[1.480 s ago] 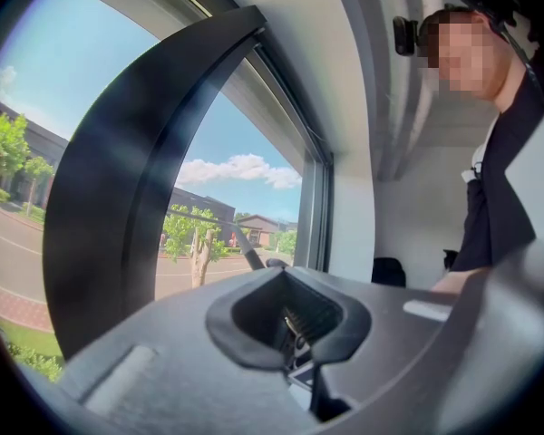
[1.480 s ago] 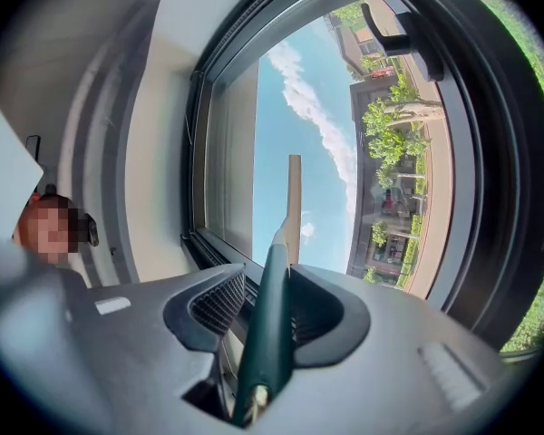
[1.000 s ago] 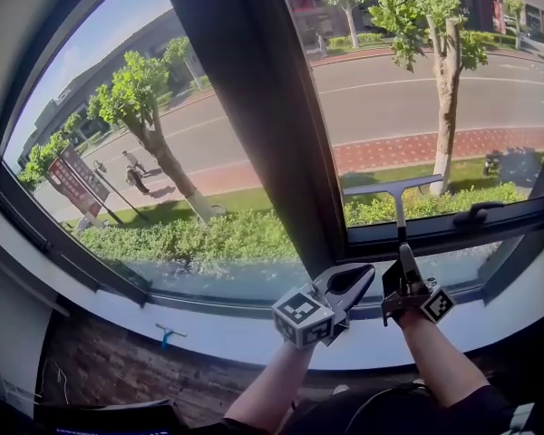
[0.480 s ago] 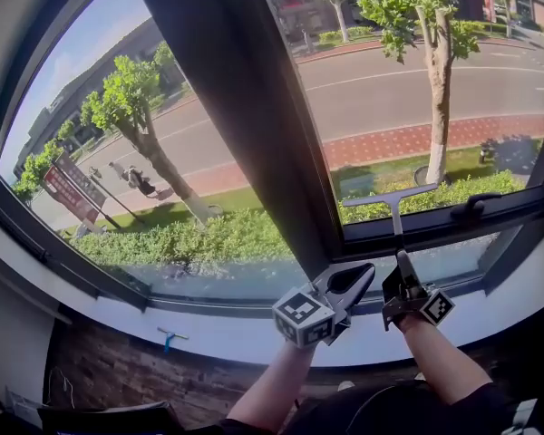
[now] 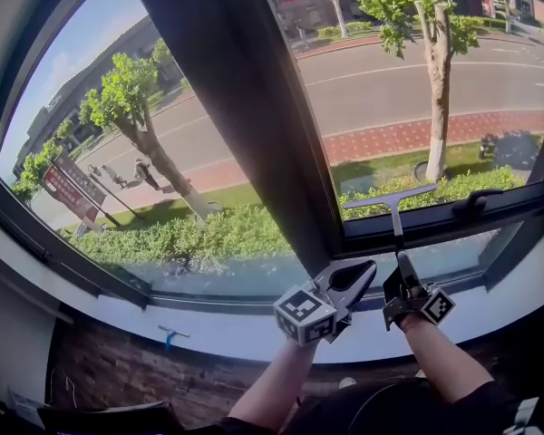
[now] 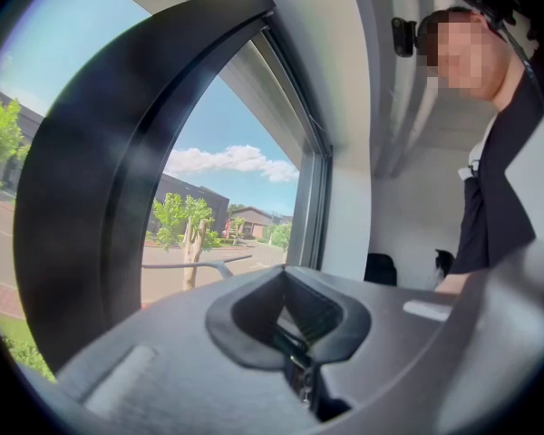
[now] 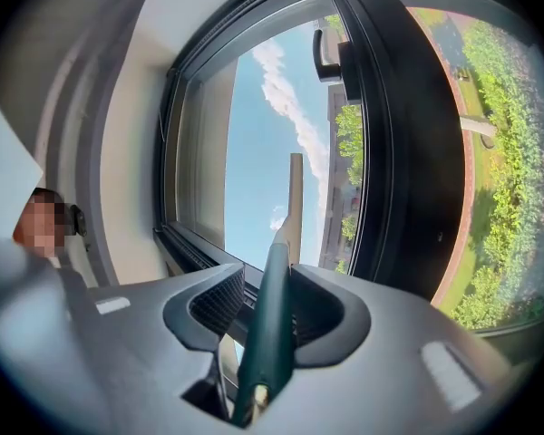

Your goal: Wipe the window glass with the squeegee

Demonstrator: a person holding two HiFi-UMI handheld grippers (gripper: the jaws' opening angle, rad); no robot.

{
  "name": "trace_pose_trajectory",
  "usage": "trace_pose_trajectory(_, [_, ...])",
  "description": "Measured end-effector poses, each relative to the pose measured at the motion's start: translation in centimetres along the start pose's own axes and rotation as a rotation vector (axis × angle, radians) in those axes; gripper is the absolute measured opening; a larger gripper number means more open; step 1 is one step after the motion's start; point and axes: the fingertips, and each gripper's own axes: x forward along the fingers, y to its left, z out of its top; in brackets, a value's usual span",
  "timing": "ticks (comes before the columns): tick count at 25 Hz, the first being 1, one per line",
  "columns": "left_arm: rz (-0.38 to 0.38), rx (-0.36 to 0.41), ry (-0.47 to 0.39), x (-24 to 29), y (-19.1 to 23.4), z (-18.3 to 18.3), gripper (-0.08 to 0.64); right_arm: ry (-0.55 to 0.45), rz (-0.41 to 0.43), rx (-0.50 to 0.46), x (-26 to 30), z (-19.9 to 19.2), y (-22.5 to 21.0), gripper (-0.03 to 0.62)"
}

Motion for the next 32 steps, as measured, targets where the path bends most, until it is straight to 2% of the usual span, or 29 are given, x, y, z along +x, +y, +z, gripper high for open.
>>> trace_pose_trajectory(6, [0.001,-0.001,0.002,0.1,-0.1,0.1,0.003,-0.023,0.001,0.03,0.2,0.3,0.6,0.164])
trace_pose_trajectory(11, [0.004,-0.003,0.002,0.1,-0.2,0.1,0.003,-0.02,-0.007,0.017,0.1,0.3,0.4,0.163])
trace_pose_trajectory(21, [0.009,-0.001,0.01,-0.2,-0.1,0.0,0.003,-0.001,-0.07,0.026,-1.6,-0.7,-2.2,0.163])
trace_pose_trajectory(27, [0.014,-0.011,0.018,-0.4,0.0,-0.5,0.003,0.01,-0.061,0.02,-1.7,-1.0,-2.3,0.163])
trace_pose_trajectory(32, [0.015,-0.013,0.014,-0.5,0.1,-0.5,0.003,0.008,-0.092,0.042,-2.3,-1.2,-3.3,0.163])
